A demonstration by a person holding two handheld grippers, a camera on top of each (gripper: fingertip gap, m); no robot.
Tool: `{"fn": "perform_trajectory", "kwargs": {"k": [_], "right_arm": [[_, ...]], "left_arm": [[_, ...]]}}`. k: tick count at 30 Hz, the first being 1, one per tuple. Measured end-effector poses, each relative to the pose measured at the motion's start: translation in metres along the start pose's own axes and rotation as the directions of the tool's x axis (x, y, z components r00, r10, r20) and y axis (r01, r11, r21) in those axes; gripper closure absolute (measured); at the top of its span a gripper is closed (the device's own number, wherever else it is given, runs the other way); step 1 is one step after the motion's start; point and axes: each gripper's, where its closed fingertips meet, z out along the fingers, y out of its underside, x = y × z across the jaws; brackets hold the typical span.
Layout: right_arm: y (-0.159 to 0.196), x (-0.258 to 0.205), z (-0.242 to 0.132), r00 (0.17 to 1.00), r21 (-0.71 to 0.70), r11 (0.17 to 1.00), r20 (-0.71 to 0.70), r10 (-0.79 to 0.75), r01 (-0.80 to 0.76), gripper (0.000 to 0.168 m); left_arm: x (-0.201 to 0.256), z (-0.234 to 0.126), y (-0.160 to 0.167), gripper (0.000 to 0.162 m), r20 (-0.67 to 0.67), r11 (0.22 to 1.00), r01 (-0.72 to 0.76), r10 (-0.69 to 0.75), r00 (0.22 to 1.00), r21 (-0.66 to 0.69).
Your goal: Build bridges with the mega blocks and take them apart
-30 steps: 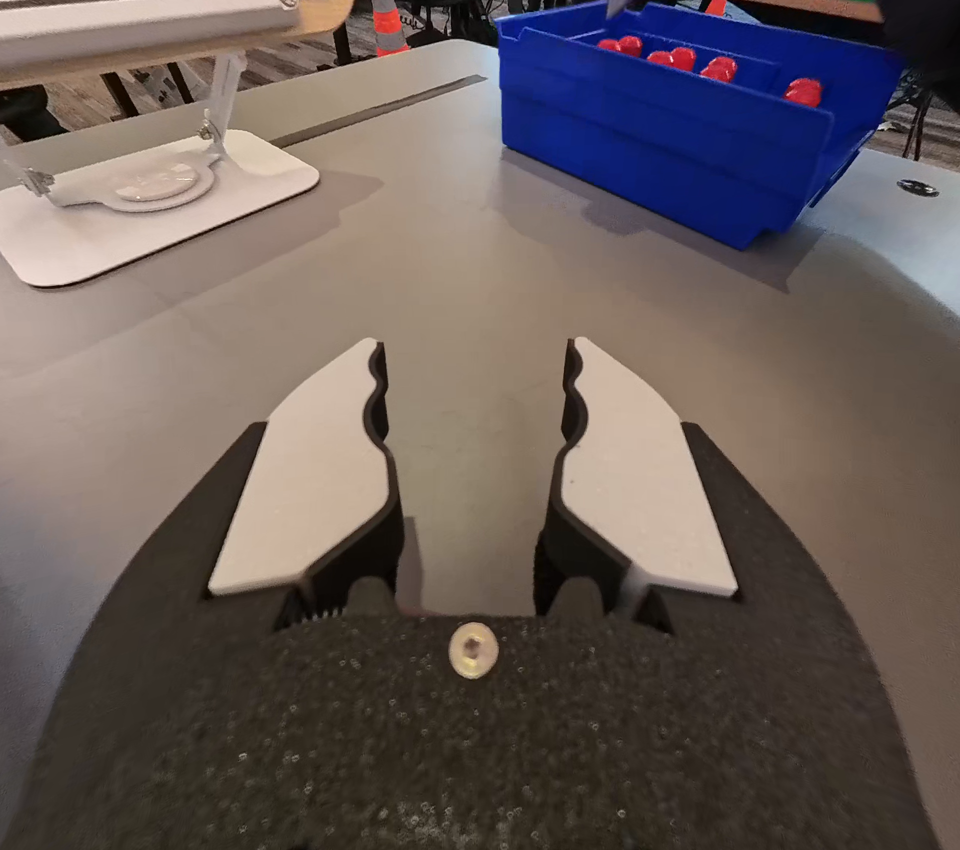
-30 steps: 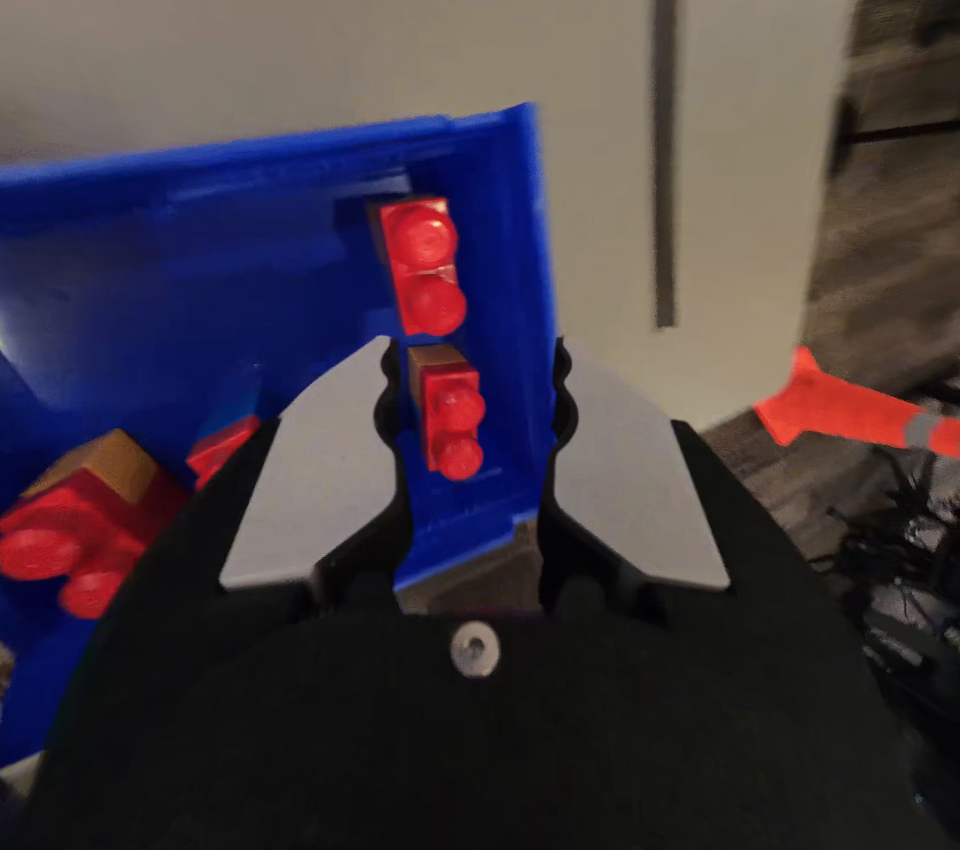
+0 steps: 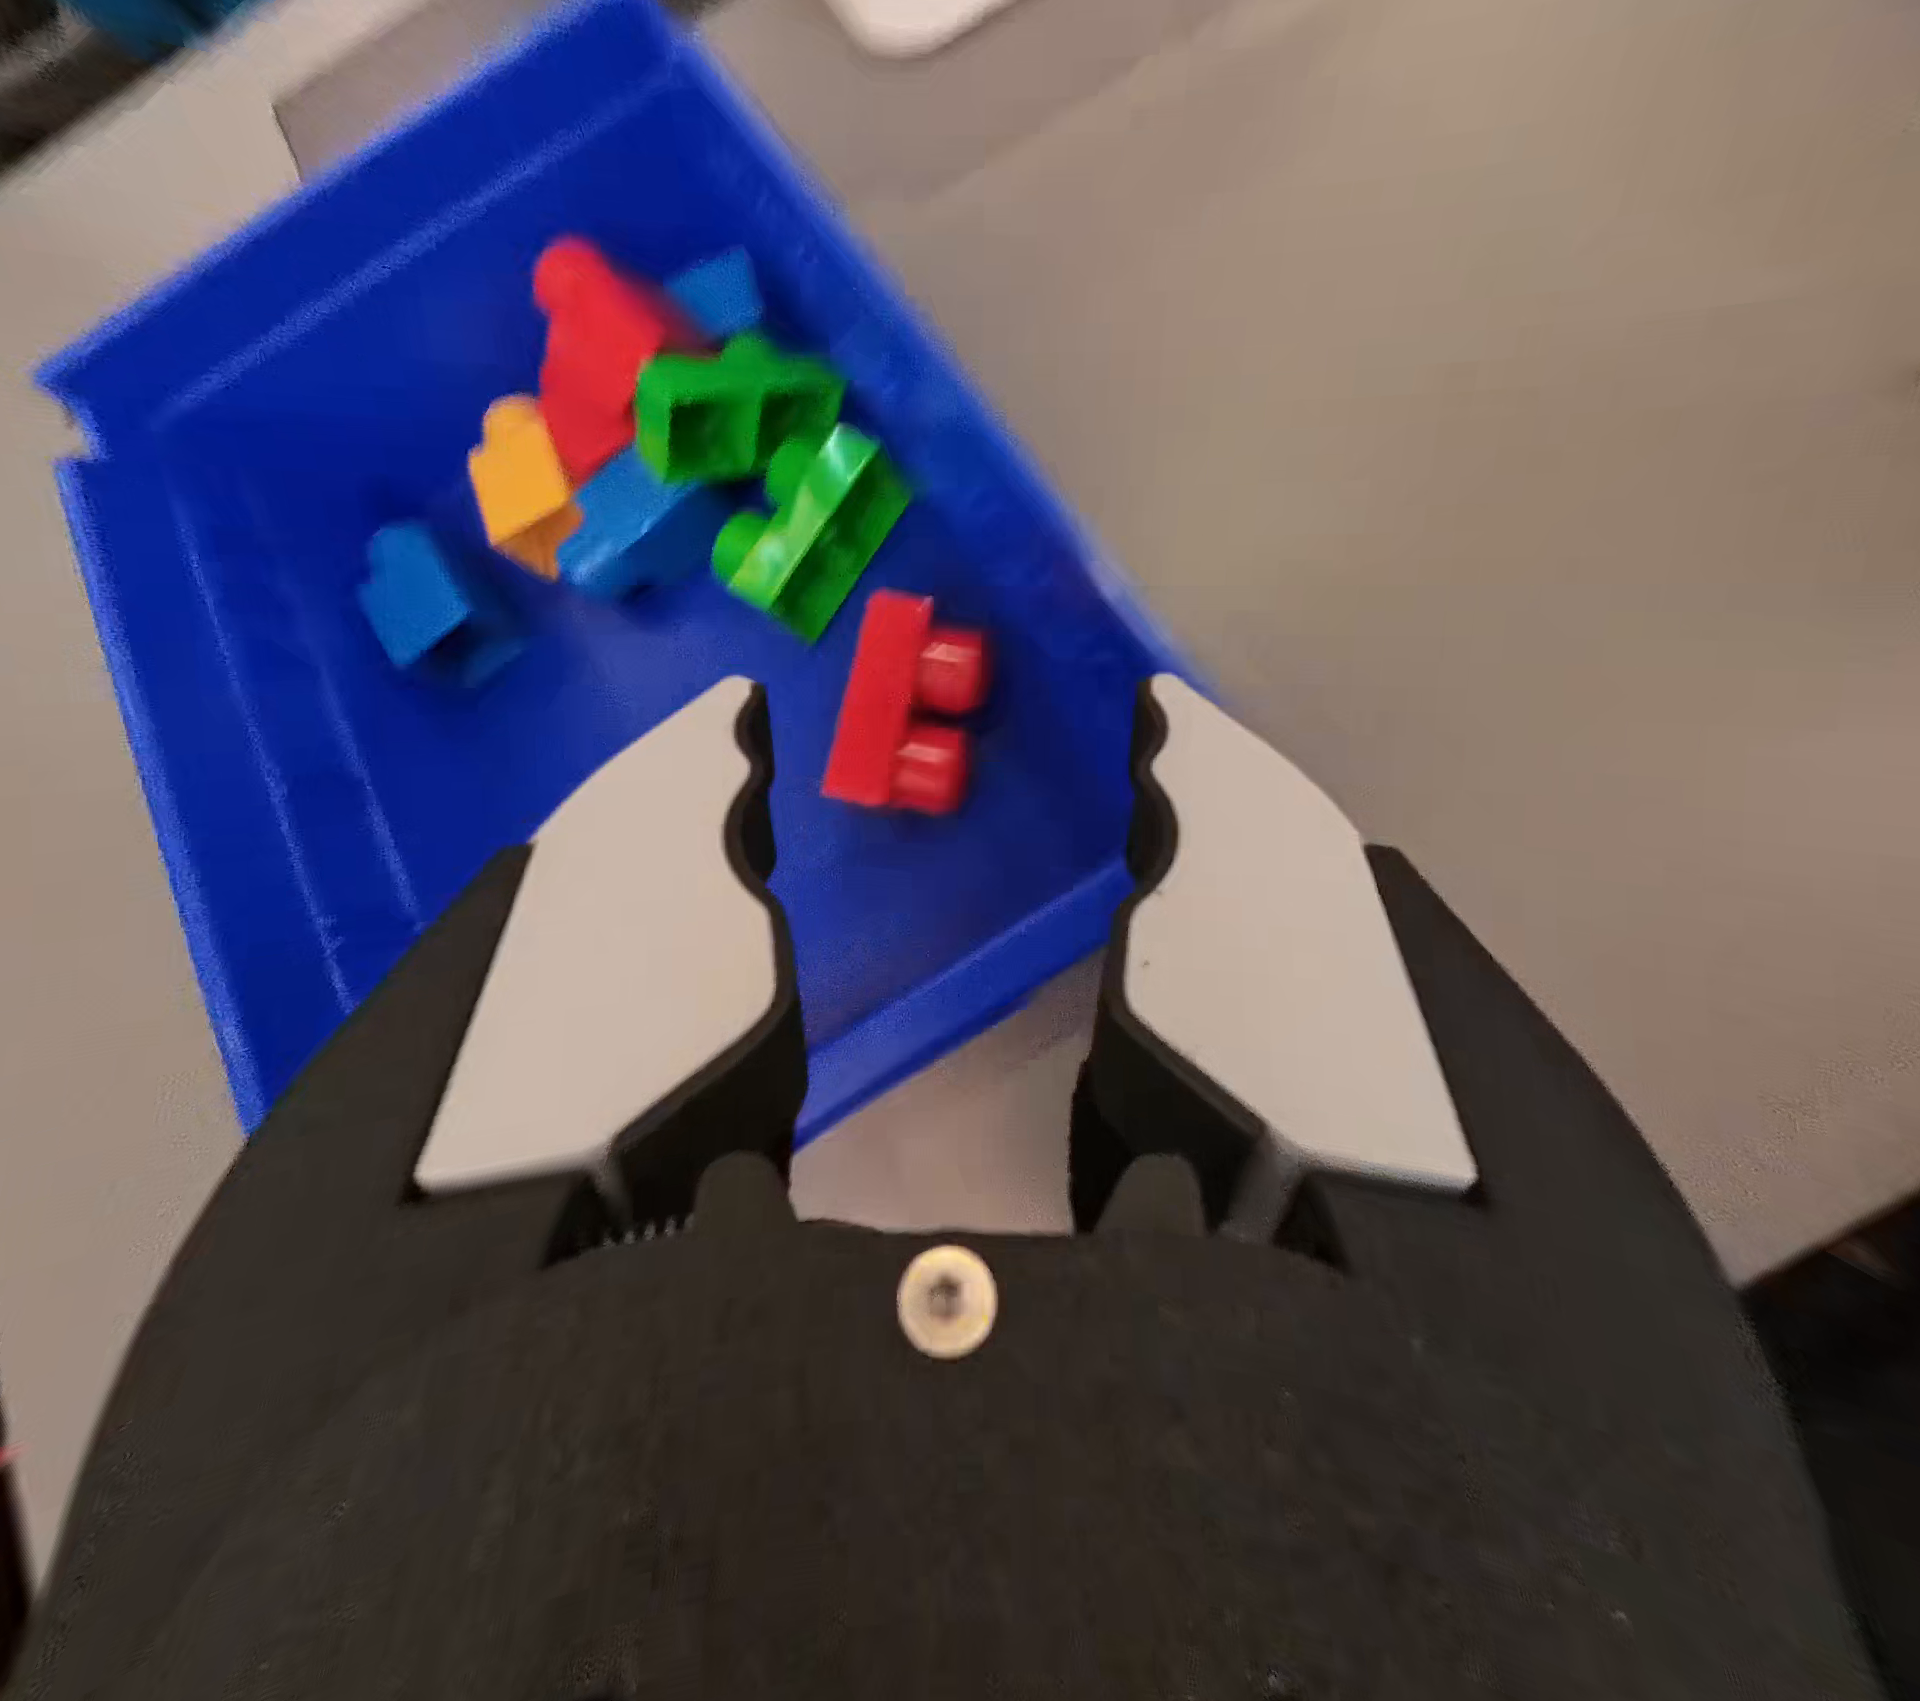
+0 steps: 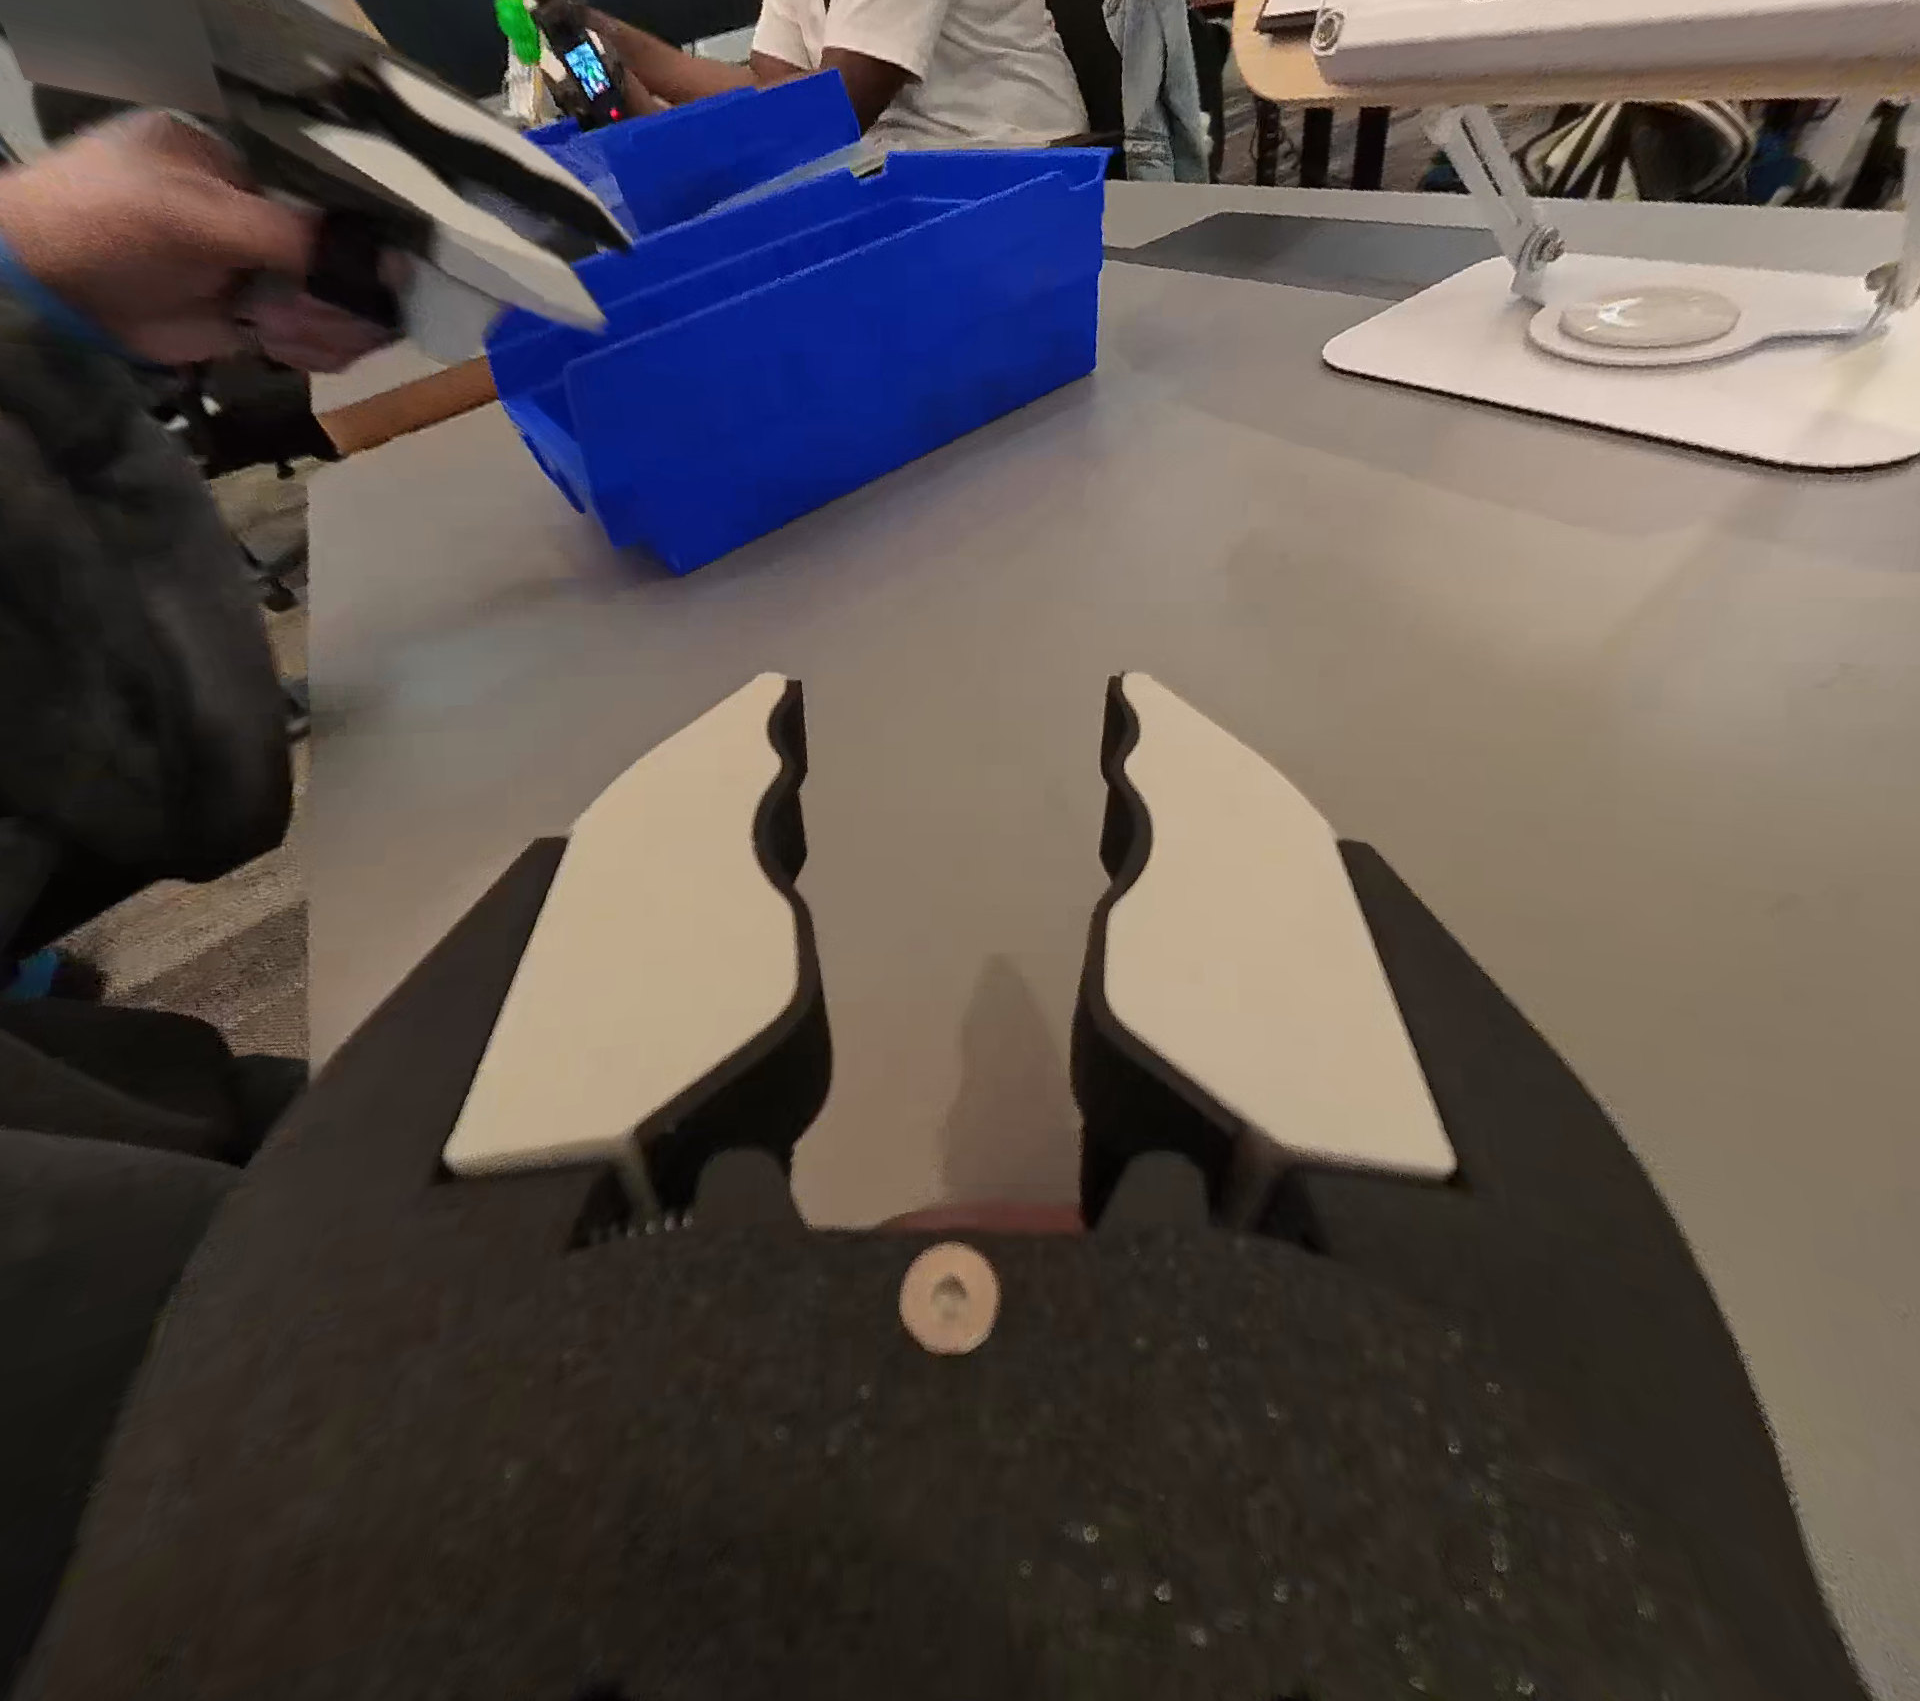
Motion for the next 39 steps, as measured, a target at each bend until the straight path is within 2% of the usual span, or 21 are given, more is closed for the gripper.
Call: {"fn": "perform_trajectory", "kwargs": {"k": [3,5,7,8,10,12,14,17,19,21,24,27,31,34,39], "right_arm": [[0.000,0.001,-0.001,1.000,-0.002,1.000,0.006,0.005,-0.005,0.114],[0.001,0.000,-0.002,1.000,-0.008,1.000,0.002,-0.006,0.006,0.114],[0.002,-0.001,-0.004,1.000,-0.014,1.000,-0.008,-0.028,0.028,0.114],[0.003,-0.001,-0.004,0.999,-0.018,0.999,-0.011,-0.041,0.040,0.114],[0.004,-0.003,-0.005,0.998,-0.021,0.998,-0.013,-0.056,0.056,0.115],[0.003,-0.003,-0.006,0.998,-0.019,0.998,-0.010,-0.058,0.058,0.116],[0.004,-0.003,-0.006,0.999,-0.018,0.998,-0.006,-0.053,0.053,0.117],[0.003,-0.003,-0.007,0.999,-0.010,0.999,-0.005,-0.047,0.047,0.117],[0.002,-0.002,-0.007,0.999,-0.005,0.999,-0.008,-0.048,0.048,0.118],[0.001,-0.002,-0.008,0.999,0.000,0.999,-0.009,-0.050,0.050,0.119],[0.000,0.001,-0.010,0.999,0.011,0.999,-0.022,-0.048,0.048,0.119],[-0.002,0.003,-0.012,0.998,0.023,0.998,-0.038,-0.059,0.060,0.120],[-0.003,0.005,-0.014,0.997,0.032,0.998,-0.046,-0.056,0.057,0.122],[-0.003,0.005,-0.014,0.998,0.034,0.998,-0.041,-0.057,0.058,0.122],[-0.002,0.003,-0.014,0.997,0.028,0.997,-0.036,-0.064,0.065,0.123]], "left_arm": [[-0.018,0.046,0.036,0.095,-0.071,0.979,0.028,-0.043,0.997,-0.204],[-0.018,0.068,0.051,0.095,-0.119,0.953,0.072,-0.111,0.987,-0.293],[-0.015,0.073,0.052,0.115,-0.163,0.938,0.126,-0.187,0.969,-0.324],[-0.017,0.074,0.054,0.136,-0.149,0.933,0.120,-0.179,0.972,-0.338],[-0.019,0.070,0.055,0.140,-0.120,0.925,0.116,-0.170,0.978,-0.361],[-0.034,0.061,0.051,0.141,-0.019,0.928,0.115,-0.130,0.991,-0.355],[-0.049,0.040,0.031,0.142,0.080,0.953,0.133,-0.116,0.990,-0.274],[-0.042,-0.002,-0.026,0.143,0.115,0.988,0.141,-0.133,0.984,-0.064],[-0.012,-0.024,-0.070,0.143,0.055,0.990,0.114,-0.119,0.991,0.086],[0.039,-0.026,-0.104,0.143,-0.075,0.984,0.073,-0.062,0.995,0.162],[0.108,0.018,-0.121,0.143,-0.206,0.995,0.012,0.009,0.979,0.100],[0.164,0.086,-0.117,0.143,-0.334,0.999,0.025,-0.037,0.942,-0.040],[0.184,0.154,-0.115,0.143,-0.362,0.978,0.139,-0.186,0.913,-0.152],[0.186,0.173,-0.121,0.143,-0.370,0.958,0.231,-0.279,0.886,-0.170],[0.185,0.184,-0.126,0.143,-0.337,0.952,0.264,-0.302,0.892,-0.153]]}}
